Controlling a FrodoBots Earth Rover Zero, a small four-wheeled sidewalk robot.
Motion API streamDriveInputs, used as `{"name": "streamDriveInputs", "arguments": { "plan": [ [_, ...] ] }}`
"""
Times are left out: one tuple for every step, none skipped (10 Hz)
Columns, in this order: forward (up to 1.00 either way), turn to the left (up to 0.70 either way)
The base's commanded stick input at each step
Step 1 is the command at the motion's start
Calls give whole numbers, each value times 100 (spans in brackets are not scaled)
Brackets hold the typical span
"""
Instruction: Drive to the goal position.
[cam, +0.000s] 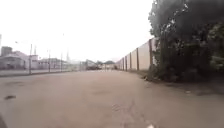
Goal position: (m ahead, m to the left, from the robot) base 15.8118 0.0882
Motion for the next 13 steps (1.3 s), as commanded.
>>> {"name": "streamDriveInputs", "arguments": {
  "plan": [
    [100, 0],
    [100, 0],
    [100, 0],
    [100, 0],
    [100, 0],
    [100, 0],
    [100, 0],
    [100, 0],
    [100, 0],
    [100, 0],
    [100, 0],
    [100, 0],
    [100, 17]
  ]
}}
